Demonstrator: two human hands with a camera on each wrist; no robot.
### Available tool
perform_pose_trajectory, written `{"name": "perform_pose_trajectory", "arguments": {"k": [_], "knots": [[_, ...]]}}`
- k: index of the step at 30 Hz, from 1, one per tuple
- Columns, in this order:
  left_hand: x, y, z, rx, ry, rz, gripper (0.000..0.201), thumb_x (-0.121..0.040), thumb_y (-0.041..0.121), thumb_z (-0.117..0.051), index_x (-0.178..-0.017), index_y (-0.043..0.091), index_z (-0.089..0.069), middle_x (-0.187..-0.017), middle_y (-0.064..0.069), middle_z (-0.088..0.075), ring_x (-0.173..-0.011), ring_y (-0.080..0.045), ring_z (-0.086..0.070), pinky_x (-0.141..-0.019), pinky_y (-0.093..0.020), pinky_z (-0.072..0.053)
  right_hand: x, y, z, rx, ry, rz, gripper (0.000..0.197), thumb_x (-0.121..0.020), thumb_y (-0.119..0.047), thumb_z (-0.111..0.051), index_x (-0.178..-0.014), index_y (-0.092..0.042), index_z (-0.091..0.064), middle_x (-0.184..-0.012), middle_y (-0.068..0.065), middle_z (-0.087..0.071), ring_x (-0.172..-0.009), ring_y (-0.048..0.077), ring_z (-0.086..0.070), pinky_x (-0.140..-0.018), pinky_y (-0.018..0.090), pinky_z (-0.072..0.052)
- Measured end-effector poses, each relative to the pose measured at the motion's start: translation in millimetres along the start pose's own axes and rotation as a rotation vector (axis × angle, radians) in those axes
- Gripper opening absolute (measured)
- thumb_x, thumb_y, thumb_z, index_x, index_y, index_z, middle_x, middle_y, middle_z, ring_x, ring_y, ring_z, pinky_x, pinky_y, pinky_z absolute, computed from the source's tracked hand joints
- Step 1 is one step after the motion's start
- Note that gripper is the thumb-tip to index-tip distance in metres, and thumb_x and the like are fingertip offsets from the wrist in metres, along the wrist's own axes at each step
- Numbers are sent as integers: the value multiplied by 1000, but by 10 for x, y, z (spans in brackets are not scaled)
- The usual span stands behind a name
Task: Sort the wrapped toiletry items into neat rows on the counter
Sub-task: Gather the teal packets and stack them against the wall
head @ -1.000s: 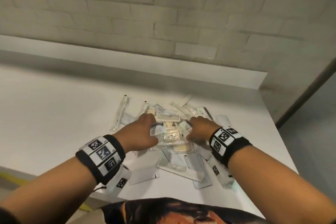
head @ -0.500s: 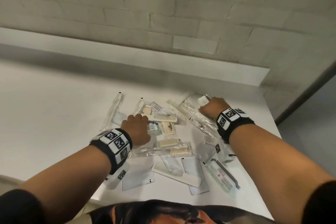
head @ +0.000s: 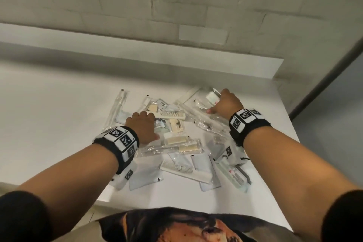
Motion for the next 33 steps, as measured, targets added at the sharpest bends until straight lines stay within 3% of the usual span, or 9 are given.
{"name": "perform_pose_trajectory", "arguments": {"k": [4, 7, 10, 14, 21, 24, 27, 30, 33], "knots": [[1, -21, -8, 19, 7, 7, 70, -86, 52, -57, -139, 13, -34, -141, -11, -41, -128, -33, -40, -102, -44, -38, 446, 1, 639, -229, 111, 41, 72, -63, -42, -86, -117, -11, -49, -110, 7, -58, -94, 26, -61, -76, 37, -53], [-13, -32, -22, 11, 18, 13, 73, -85, 54, -57, -140, 13, -33, -142, -11, -40, -128, -33, -40, -102, -44, -38, 1052, 5, 427, -75, -224, 61, 57, -67, -31, -85, -110, -13, -54, -95, 1, -63, -77, 17, -62, -59, 26, -49], [4, -10, -8, -31, 42, 6, 73, -85, 56, -55, -140, 12, -34, -142, -12, -41, -128, -33, -41, -102, -44, -37, 1636, 211, -119, 271, -459, 80, 64, -64, -28, -83, -118, -15, -52, -104, -1, -65, -82, 19, -63, -65, 27, -52], [55, 43, 57, -108, 105, -11, 70, -86, 57, -53, -138, 12, -37, -140, -11, -44, -128, -32, -41, -103, -44, -35, 1767, 355, -293, 470, -311, 135, 66, -65, -30, -73, -120, -21, -39, -103, -1, -58, -82, 21, -52, -60, 28, -42], [243, 19, 176, 94, 240, -75, 63, -86, 50, -57, -133, 11, -41, -131, -11, -46, -120, -32, -45, -99, -44, -37, 1713, 251, -151, 429, -272, 149, 57, -73, -29, -64, -124, -29, -38, -95, -6, -61, -80, 19, -58, -64, 30, -50], [204, -438, 253, 289, 229, 24, 66, -86, 52, -60, -132, 9, -40, -129, -13, -45, -119, -35, -48, -97, -45, -43, 1641, -105, 63, 187, -262, 134, 56, -68, -22, -72, -114, -32, -41, -84, -4, -62, -67, 17, -65, -55, 31, -56], [33, -1166, 247, 458, 178, 178, 71, -83, 50, -63, -135, 7, -39, -133, -16, -45, -122, -35, -48, -99, -41, -42, 1517, -642, 110, 18, -248, 193, 59, -67, -20, -79, -114, -29, -44, -86, -3, -61, -66, 14, -63, -48, 26, -47], [-126, -1727, 235, 560, 134, 265, 73, -83, 48, -64, -136, 4, -39, -134, -16, -50, -119, -32, -52, -94, -36, -42, 1455, -1216, -174, -77, -334, 222, 71, -67, -17, -81, -126, -28, -44, -92, -3, -62, -65, 13, -66, -48, 24, -50], [-330, -1767, 191, 590, 27, 189, 67, -86, 49, -62, -132, 4, -42, -125, -7, -57, -102, -26, -57, -84, -33, -46, 1543, -1821, -718, -40, -478, 322, 83, -69, -17, -79, -138, -32, -36, -96, -4, -63, -68, 11, -67, -53, 26, -56]]}}
Point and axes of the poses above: each hand's wrist, its own x-axis away from the middle knuckle, its own z-axis out of the back of the hand, y = z × x, the point moved 10 cm from there along -x, towards the middle knuckle
